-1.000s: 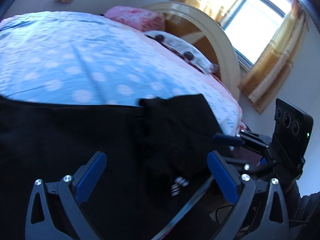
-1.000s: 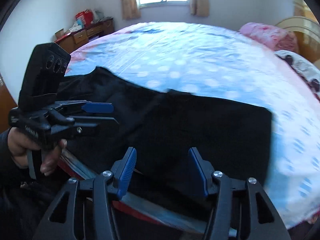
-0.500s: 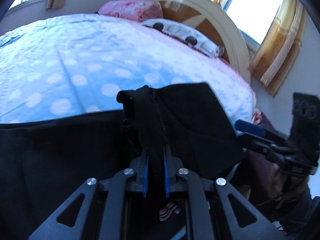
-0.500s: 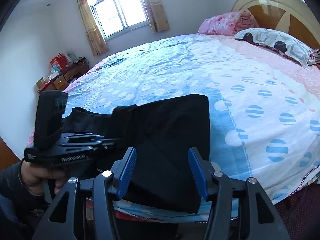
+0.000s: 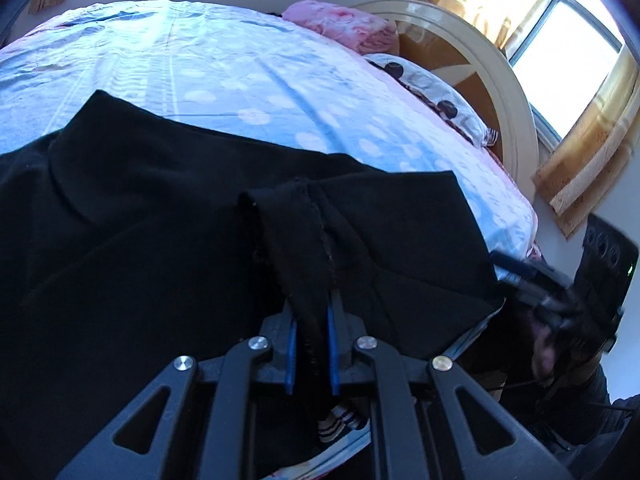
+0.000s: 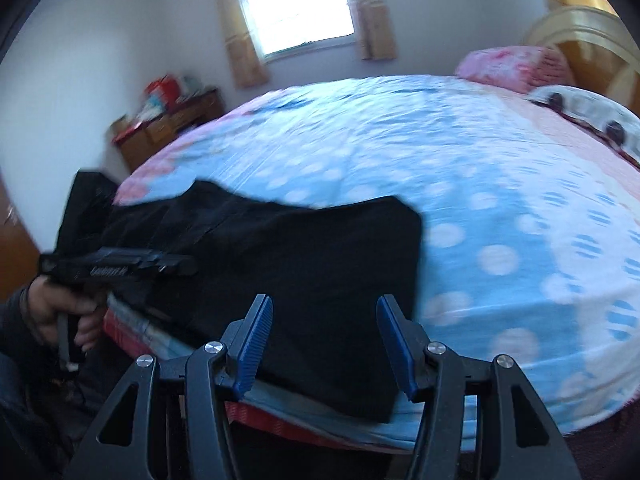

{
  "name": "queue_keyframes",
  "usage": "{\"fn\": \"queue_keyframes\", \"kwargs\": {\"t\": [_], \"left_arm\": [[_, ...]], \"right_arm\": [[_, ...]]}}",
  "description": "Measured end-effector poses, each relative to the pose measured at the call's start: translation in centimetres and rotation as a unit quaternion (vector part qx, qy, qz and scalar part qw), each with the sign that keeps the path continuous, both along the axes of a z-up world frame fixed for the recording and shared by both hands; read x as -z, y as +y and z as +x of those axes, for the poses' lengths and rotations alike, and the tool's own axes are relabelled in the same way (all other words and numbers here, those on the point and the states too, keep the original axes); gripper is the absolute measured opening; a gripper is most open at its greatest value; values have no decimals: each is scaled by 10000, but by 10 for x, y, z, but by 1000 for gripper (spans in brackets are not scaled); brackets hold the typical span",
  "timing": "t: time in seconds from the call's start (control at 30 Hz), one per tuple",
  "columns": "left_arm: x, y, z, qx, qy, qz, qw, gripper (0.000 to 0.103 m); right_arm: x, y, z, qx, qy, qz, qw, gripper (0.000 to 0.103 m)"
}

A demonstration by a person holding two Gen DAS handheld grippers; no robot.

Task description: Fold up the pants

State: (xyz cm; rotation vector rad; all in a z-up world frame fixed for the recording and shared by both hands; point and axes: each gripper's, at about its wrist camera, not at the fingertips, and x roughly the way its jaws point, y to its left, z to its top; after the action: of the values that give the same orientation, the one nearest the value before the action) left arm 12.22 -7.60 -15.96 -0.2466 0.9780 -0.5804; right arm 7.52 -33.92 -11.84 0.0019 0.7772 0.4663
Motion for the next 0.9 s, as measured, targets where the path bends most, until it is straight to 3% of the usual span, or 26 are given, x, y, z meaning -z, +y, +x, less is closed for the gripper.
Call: {"fn": "queue_keyframes", "kwargs": {"t": [0.1, 0.2, 0.33, 0.37, 0.43, 0.53, 0.67, 0.73, 0.83, 0.9], "left_arm": [[-12, 0, -2, 23, -228, 14, 9997, 13], [-27, 8, 1, -36, -501, 119, 9987, 13], [-9, 14, 12, -102, -237, 274, 9993, 14], [-3, 16, 12, -115, -164, 286, 9994, 21], [3, 18, 11, -237, -136, 149, 9995, 21], [-2, 15, 5, -137, -156, 201, 9996, 36], [-7, 18, -3, -288, -412, 620, 9968, 77], [-7, 25, -5, -438, -498, 810, 9945, 79], [-23, 44, -14, -545, -814, 438, 9942, 79], [-32, 59, -20, -778, -1068, 548, 9897, 94]], "right_arm": [[7, 9, 2, 32, 109, -260, 9996, 56], [-3, 6, -2, -68, -18, 21, 10000, 56], [13, 11, 5, -53, 239, -199, 9995, 56], [23, 13, 10, -46, 417, -314, 9986, 56], [38, 16, 13, -46, 518, -494, 9974, 57], [36, 23, 10, -185, 410, -691, 9966, 64], [22, 22, 7, -148, 356, -577, 9976, 64], [31, 21, 14, -113, 672, -653, 9955, 67], [24, 22, 15, -169, 705, -787, 9943, 67], [-1, 20, 17, -361, 692, -269, 9966, 67]]}}
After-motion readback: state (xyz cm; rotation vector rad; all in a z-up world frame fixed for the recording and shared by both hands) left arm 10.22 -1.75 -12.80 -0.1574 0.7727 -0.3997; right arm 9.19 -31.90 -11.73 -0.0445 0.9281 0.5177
